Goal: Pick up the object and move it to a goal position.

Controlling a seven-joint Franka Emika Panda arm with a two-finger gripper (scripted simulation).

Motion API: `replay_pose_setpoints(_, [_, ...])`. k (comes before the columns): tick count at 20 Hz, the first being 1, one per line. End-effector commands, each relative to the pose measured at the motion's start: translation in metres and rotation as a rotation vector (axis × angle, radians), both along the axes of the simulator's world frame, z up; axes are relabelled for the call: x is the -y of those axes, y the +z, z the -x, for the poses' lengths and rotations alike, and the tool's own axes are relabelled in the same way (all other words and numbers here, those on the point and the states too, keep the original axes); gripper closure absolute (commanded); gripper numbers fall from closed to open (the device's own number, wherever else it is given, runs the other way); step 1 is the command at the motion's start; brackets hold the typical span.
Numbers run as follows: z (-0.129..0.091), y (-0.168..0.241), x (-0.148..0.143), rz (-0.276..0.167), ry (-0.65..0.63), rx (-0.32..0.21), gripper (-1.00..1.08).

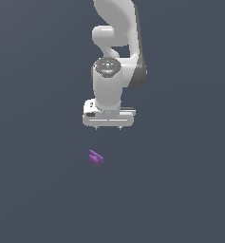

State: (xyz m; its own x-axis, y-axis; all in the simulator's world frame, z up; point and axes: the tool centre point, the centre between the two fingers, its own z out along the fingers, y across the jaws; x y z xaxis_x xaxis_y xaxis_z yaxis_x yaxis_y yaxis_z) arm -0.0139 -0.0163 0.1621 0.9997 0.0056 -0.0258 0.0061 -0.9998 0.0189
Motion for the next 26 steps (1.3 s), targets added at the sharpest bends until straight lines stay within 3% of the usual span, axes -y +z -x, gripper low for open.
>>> replay_pose_setpoints(1, [0.000,0.000,0.000,0.000,0.000,0.000,-0.92])
replay_pose_setpoints(10, [-0.006,0.018,-0.023,-0.011,0.032,0.013,-0.92])
replay_pose_setpoints(26, [-0.018,0.008,-0.013,-0.009,0.150,0.011,-0.92])
